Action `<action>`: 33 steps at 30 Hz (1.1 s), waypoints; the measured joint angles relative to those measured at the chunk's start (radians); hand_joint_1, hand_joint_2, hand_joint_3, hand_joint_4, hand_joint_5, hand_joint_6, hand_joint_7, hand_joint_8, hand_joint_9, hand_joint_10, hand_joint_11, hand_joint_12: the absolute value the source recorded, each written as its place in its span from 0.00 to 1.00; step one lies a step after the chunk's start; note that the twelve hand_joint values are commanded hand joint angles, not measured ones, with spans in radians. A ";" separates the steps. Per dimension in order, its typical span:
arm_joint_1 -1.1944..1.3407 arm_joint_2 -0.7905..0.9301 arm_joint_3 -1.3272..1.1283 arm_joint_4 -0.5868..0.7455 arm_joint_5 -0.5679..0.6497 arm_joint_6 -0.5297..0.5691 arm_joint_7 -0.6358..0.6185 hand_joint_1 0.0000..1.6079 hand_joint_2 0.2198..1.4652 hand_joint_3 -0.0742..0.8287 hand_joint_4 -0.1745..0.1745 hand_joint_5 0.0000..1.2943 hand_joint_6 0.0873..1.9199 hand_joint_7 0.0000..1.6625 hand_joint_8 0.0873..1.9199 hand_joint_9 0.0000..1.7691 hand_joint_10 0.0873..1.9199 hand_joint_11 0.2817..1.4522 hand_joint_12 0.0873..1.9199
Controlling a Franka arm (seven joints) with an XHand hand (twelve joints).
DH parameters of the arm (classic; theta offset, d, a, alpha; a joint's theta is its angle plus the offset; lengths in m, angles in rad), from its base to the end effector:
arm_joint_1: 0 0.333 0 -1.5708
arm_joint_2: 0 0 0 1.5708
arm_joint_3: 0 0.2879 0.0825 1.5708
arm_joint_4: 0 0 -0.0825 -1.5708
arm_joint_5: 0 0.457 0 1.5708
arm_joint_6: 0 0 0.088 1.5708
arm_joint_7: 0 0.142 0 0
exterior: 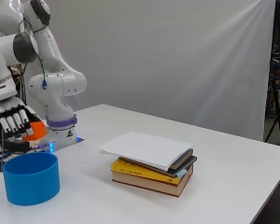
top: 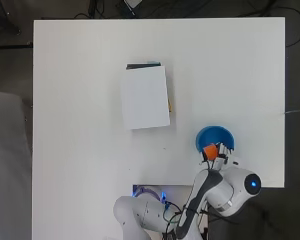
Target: Teleoperate dual arm-hand system to pick and place objects
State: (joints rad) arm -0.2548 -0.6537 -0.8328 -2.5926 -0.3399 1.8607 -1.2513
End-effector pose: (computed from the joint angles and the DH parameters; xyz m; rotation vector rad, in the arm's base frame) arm 0.2236 -0.3648 0.2920 -2.8021 -0.6747 -0.0599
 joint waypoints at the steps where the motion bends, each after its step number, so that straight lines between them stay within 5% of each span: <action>1: -0.005 -0.002 0.000 -0.001 -0.007 0.000 0.020 0.69 0.93 0.08 0.00 0.35 0.78 0.38 0.95 0.40 0.98 0.21 0.72; 5: 0.016 0.040 -0.037 0.038 -0.007 0.002 0.103 0.68 0.94 0.08 0.00 0.34 0.81 0.37 0.94 0.41 0.99 0.22 0.76; 18: 0.178 0.262 -0.125 0.173 0.119 0.040 0.086 0.69 0.93 0.08 0.00 0.39 0.85 0.33 0.88 0.44 1.00 0.26 0.81; 19: 0.182 0.264 -0.127 0.173 0.125 0.043 0.071 0.59 0.89 0.07 0.16 0.34 0.64 0.32 0.70 0.41 0.82 0.24 0.62; 21: 0.192 0.278 -0.125 0.169 0.136 0.055 0.029 0.32 0.76 0.07 0.37 0.27 0.20 0.29 0.23 0.33 0.29 0.19 0.19; 23: 0.192 0.282 -0.111 0.166 0.131 0.050 0.011 0.22 0.71 0.08 0.47 0.29 0.02 0.34 0.03 0.36 0.05 0.21 0.02; 28: 0.167 0.255 -0.048 0.135 0.105 0.048 0.179 0.09 0.70 0.09 0.58 0.25 0.00 0.30 0.00 0.34 0.00 0.19 0.00; 33: 0.152 0.219 0.057 0.127 0.134 0.023 0.327 0.05 0.68 0.07 0.59 0.17 0.00 0.22 0.00 0.25 0.00 0.14 0.00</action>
State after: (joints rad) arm -0.1030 -0.4343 -0.7762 -2.4652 -0.2060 1.8836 -0.9241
